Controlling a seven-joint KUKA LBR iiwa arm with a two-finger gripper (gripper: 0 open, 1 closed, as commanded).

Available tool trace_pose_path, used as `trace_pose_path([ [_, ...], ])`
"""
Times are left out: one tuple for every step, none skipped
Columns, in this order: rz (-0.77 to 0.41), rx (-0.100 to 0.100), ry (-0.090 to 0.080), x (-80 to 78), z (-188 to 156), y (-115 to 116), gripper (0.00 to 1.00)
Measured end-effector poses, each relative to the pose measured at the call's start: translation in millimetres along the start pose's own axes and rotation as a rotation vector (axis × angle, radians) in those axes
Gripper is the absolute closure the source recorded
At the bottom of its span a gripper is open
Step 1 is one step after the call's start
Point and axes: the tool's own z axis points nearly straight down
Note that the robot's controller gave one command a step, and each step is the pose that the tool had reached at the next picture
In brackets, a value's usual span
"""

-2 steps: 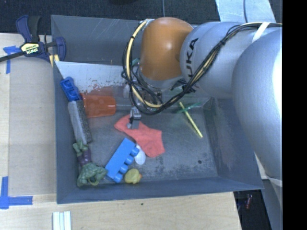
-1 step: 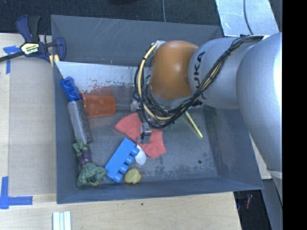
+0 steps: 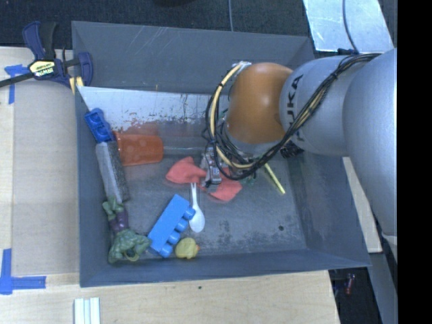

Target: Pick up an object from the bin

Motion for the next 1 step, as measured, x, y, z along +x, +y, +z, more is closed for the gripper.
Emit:
trace_pose_path([
  [0.000,0.000,0.000,0.0,0.0,0.0,1.00],
])
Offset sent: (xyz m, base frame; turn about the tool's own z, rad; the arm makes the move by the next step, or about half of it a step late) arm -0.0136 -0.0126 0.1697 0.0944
